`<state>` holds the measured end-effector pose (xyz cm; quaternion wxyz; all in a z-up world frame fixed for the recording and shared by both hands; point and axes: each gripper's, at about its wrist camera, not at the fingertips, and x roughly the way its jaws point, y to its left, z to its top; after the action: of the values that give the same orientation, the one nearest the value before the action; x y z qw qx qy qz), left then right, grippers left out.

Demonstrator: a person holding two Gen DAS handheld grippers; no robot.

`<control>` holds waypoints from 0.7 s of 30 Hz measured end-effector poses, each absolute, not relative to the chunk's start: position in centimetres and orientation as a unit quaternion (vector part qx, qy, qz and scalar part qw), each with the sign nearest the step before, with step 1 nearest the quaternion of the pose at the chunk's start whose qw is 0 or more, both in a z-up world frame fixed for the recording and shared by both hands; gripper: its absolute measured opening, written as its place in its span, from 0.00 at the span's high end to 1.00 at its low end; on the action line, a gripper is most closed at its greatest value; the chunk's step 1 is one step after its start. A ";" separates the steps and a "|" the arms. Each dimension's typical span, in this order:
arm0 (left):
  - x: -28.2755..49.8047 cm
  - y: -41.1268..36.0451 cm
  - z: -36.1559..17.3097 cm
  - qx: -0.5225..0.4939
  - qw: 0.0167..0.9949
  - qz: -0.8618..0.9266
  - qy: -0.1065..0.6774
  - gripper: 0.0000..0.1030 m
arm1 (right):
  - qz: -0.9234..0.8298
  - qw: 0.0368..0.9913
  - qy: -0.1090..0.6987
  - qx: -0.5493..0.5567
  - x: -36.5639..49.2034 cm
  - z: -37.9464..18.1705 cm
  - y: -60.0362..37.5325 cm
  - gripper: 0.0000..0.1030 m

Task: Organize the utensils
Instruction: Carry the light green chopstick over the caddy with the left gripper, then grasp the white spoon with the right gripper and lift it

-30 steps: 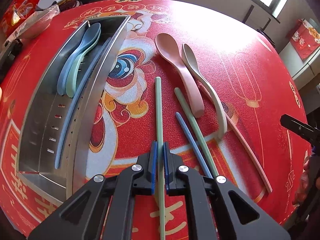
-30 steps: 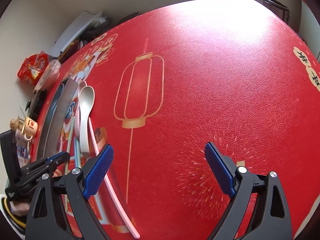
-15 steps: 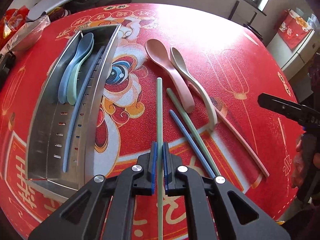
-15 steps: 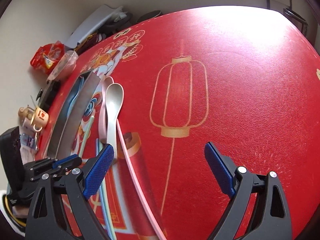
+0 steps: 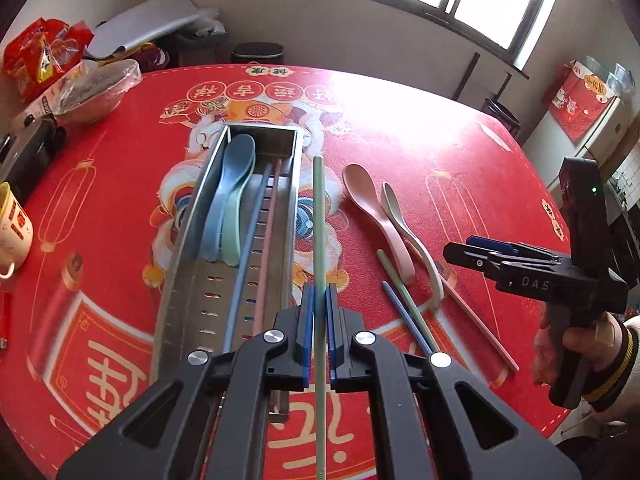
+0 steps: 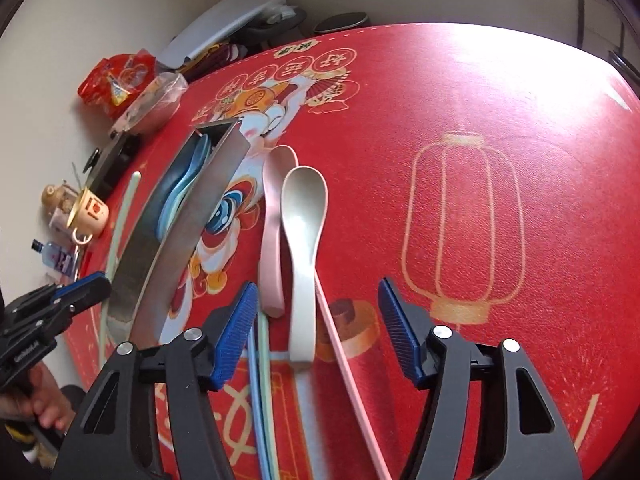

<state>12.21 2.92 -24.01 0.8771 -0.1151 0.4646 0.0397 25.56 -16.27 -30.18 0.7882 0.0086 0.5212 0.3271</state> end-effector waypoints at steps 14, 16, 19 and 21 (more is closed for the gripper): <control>11.0 7.0 -23.5 -0.131 0.879 0.027 0.457 0.94 | 0.277 0.795 0.535 -0.069 25.4 -32.0 -11.7 0.82; 10.9 7.5 -23.5 -0.133 0.880 0.024 0.456 0.94 | 0.266 0.796 0.541 -0.061 25.6 -32.3 -11.9 0.83; 10.9 8.2 -23.4 -0.135 0.880 0.021 0.454 0.94 | 0.253 0.795 0.549 -0.040 25.9 -32.6 -12.2 0.84; 10.9 8.7 -23.5 -0.138 0.880 0.018 0.455 0.94 | 0.247 0.794 0.555 -0.019 26.2 -32.9 -12.5 0.85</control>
<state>10.89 8.73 -23.50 0.8797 -0.1381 0.4547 0.0183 26.15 -12.55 -32.87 0.7942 -0.0194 0.5548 0.2473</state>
